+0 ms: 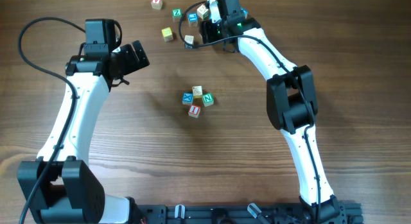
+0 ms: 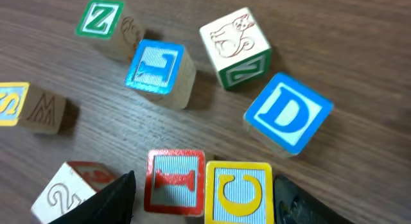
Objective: Form a circle
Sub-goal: 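Position the right gripper over the yellow C block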
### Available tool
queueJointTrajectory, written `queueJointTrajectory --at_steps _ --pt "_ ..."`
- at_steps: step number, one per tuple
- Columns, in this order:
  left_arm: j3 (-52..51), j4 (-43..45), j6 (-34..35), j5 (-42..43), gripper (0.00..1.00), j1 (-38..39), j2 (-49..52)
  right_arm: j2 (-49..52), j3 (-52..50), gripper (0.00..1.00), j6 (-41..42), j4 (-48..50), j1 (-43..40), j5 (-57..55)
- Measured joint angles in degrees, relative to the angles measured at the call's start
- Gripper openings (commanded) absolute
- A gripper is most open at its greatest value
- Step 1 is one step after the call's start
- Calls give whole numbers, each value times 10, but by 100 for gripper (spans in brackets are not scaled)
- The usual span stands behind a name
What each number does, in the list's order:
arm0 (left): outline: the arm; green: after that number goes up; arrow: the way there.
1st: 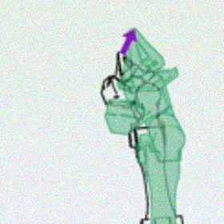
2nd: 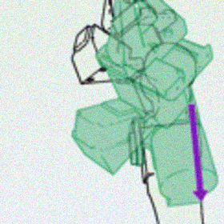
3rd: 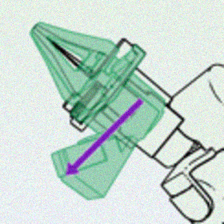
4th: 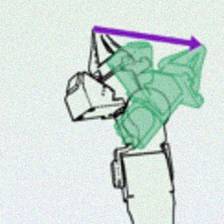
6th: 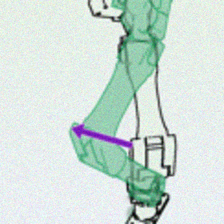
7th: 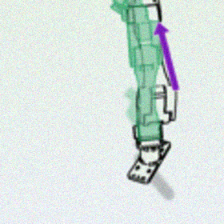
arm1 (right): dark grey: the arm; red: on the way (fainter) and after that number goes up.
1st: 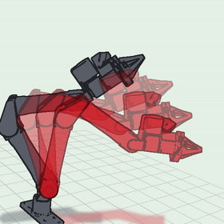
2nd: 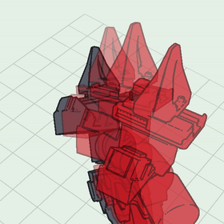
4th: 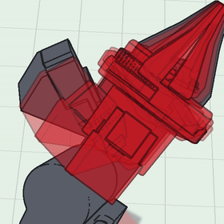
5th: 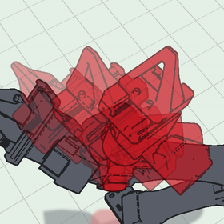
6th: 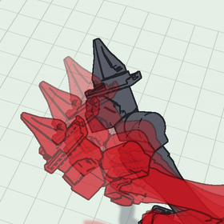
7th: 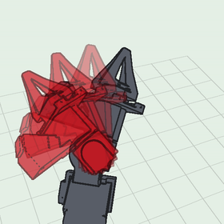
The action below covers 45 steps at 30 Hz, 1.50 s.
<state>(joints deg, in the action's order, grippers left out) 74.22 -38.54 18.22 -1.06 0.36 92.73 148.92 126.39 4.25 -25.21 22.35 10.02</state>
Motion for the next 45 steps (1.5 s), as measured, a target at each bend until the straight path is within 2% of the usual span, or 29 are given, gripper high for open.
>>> queueJointTrajectory --at_steps 12,18,19,20,21,23,35,45 --pt "0 0 0 0 100 0 0 0 0 69 -7 -79 0 37" --pt "0 0 0 0 100 0 0 -12 0 60 -38 -96 1 12" --pt "0 0 0 0 100 0 0 -16 0 54 -41 -92 1 -2" --pt "0 0 0 0 100 0 0 -20 0 44 -45 -88 2 -18" --pt "0 0 0 0 100 0 0 -24 0 26 -45 -83 2 -32" --pt "0 0 0 0 100 0 0 -28 0 4 -53 -71 2 -45" --pt "0 0 0 0 100 0 0 -30 0 5 -32 65 4 -65" --pt "0 0 0 0 100 0 0 -12 0 5 -26 65 6 -49"
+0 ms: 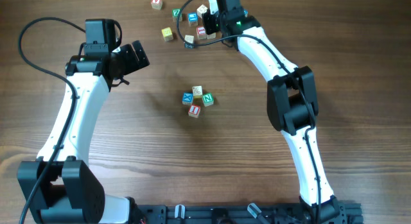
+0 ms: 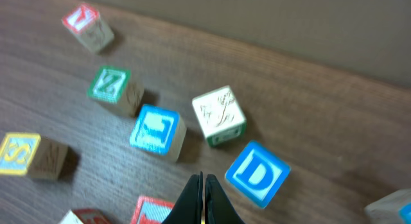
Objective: Form a circle
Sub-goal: 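Position the right gripper over the yellow C block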
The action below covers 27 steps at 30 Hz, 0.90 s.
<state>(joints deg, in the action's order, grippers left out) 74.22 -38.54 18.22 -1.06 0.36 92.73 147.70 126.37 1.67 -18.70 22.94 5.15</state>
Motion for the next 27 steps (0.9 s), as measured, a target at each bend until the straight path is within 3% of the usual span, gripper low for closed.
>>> queueJointTrajectory --at_steps 27 --pt "0 0 0 0 100 0 0 25 0 6 7 3 0 8"
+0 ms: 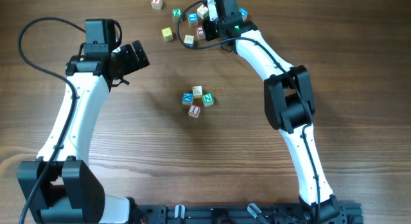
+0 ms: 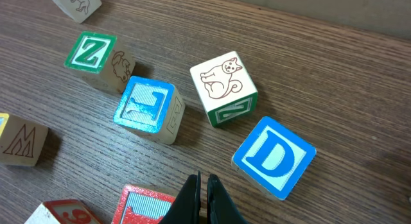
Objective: Form a circle
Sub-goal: 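Position the right gripper over the yellow C block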
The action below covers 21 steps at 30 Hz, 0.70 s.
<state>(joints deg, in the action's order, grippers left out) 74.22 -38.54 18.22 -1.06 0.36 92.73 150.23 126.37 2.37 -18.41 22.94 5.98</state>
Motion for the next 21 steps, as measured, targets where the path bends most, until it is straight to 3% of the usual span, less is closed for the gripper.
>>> queueJointTrajectory --at_steps 8,17,18,19,21 --pt "0 0 0 0 100 0 0 -2 6 6 0 -37 0 0" --pt "0 0 0 0 100 0 0 -33 5 6 2 -202 -2 2" --pt "0 0 0 0 100 0 0 -40 5 8 2 -225 -2 3" --pt "0 0 0 0 100 0 0 -49 5 25 2 -243 -2 3" --pt "0 0 0 0 100 0 0 -67 5 26 5 -259 -2 3"
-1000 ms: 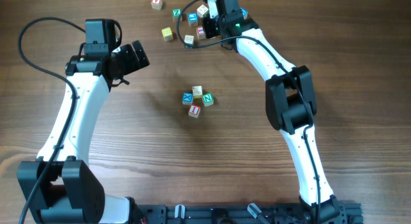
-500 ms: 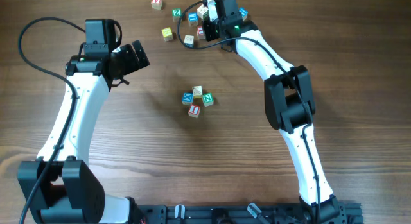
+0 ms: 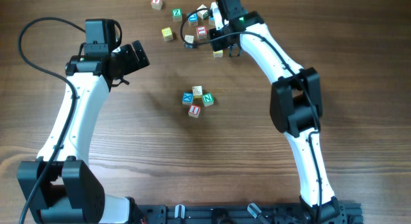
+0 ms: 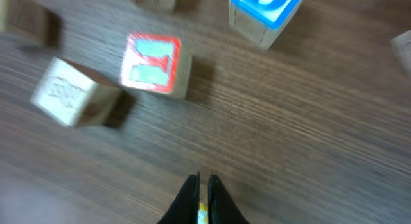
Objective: Form a circle
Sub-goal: 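Position the right gripper over the yellow C block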
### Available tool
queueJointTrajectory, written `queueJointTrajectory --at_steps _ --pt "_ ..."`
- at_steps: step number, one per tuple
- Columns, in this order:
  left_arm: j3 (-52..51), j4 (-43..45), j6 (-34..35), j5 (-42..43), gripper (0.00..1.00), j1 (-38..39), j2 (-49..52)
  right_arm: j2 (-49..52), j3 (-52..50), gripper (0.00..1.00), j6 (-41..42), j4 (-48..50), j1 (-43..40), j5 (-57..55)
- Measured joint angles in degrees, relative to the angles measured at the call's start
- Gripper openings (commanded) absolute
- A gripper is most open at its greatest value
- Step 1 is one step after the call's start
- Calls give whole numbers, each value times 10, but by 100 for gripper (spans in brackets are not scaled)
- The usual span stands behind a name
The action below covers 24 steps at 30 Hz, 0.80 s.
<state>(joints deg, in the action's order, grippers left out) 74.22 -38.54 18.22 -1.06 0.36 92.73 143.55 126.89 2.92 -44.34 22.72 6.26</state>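
Four lettered wooden blocks form a small cluster [image 3: 197, 100] at mid-table. More blocks lie scattered at the far edge [image 3: 176, 13]. My right gripper [image 3: 218, 49] hovers just near of that scatter, its fingers [image 4: 190, 197] nearly together with a sliver of a yellow-edged block [image 4: 201, 215] pinched between them. In the right wrist view a red-faced block [image 4: 154, 62], a tan block [image 4: 74, 92] and a blue D block [image 4: 263, 9] lie on the wood beyond the fingertips. My left gripper [image 3: 137, 57] hangs far left of the cluster; its jaws cannot be made out.
A black cable [image 3: 186, 31] loops from the right arm among the far blocks. Another cable [image 3: 29, 47] arcs at the left arm. Dark wood table [image 3: 148, 147] stretches around the cluster.
My right gripper has moved toward the near side, away from the far blocks. The red block, tan block and D block now lie farther ahead, and yellow shows between the fingers.
First my right gripper was open and low around the red and yellow C blocks in the far scatter. Then it appeared shut and higher above the blocks, and stayed shut. Now it is nearer the table's middle with a yellow-edged block. The left arm stayed still.
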Motion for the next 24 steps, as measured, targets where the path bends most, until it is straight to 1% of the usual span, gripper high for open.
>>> queueJointTrajectory --at_steps 1,2,3,4,6,7,12,14,16,18,23,24 --pt "0 0 0 0 100 0 0 -11 0 27 -2 0 0 0" --pt "0 0 0 0 100 0 0 -19 0 31 -1 0 0 1" --pt "0 0 0 0 100 0 0 -30 0 40 -2 1 0 3" --pt "0 0 0 0 100 0 0 -41 0 45 -2 1 0 8" --pt "0 0 0 0 100 0 0 -60 0 51 1 -5 0 20" --pt "0 0 0 0 100 0 0 -65 0 53 3 -9 0 24" --pt "0 0 0 0 100 0 0 -75 0 53 25 -63 0 34" --pt "0 0 0 0 100 0 0 -75 -5 54 33 -66 0 33" --pt "0 0 0 0 100 0 0 -75 -21 55 36 -59 2 24" --pt "0 0 0 0 100 0 0 -75 -46 58 38 -54 5 9" --pt "0 0 0 0 100 0 0 -75 -112 59 40 6 15 -9" --pt "0 0 0 0 100 0 0 -75 -121 62 40 16 17 -10"
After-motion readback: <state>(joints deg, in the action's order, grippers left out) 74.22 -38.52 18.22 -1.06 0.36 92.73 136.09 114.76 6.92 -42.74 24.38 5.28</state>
